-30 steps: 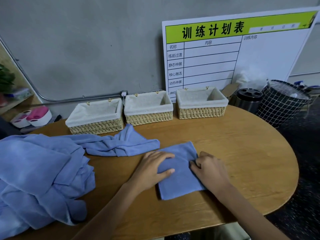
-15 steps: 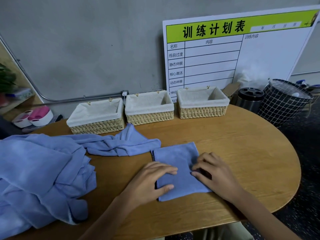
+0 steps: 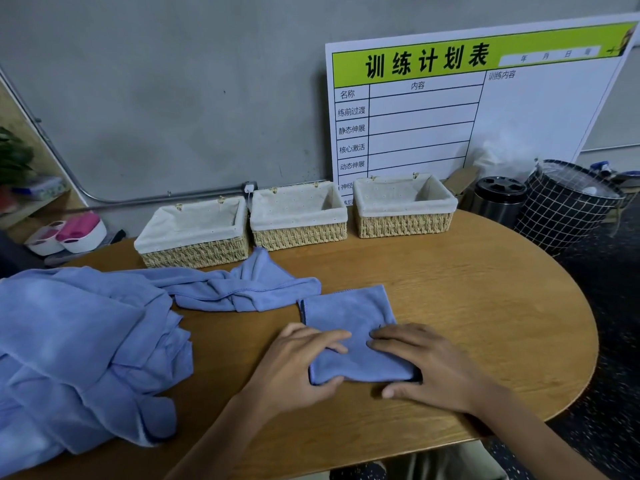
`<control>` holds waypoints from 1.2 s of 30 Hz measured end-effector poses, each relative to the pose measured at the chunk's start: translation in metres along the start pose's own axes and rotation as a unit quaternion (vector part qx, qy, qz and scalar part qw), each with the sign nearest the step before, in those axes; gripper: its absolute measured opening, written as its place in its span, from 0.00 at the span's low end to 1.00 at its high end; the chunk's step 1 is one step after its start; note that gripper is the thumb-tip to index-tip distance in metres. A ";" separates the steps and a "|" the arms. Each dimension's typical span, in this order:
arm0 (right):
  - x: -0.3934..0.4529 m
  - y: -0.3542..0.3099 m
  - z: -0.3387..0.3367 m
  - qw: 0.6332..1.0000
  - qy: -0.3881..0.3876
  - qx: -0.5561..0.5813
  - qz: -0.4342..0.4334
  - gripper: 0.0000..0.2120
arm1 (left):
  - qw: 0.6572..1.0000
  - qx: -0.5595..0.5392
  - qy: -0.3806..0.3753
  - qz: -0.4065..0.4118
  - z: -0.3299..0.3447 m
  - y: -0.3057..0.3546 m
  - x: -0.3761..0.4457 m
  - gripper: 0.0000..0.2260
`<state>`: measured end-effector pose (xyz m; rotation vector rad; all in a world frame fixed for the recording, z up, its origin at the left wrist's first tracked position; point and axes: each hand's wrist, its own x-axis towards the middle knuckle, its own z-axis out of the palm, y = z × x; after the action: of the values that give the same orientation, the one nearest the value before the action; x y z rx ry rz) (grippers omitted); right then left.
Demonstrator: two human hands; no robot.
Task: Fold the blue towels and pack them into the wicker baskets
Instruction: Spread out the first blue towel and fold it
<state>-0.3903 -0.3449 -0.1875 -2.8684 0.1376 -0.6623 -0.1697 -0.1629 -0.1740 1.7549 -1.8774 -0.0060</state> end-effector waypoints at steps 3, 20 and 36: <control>-0.002 -0.001 -0.001 1.000 -0.009 0.000 0.009 0.33 | 0.997 -0.050 0.038 -0.036 0.003 0.001 0.002 0.25; 0.047 -0.008 -0.004 0.892 0.181 0.307 0.278 0.04 | 0.920 -0.291 0.152 -0.216 0.005 -0.005 0.029 0.38; 0.075 0.020 0.013 0.898 0.122 0.165 0.389 0.26 | 0.910 -0.160 0.221 -0.313 0.020 -0.008 0.045 0.42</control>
<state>-0.3183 -0.3725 -0.1712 -2.1173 1.0301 -0.7554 -0.1695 -0.2125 -0.1764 1.8524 -0.8886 -0.1391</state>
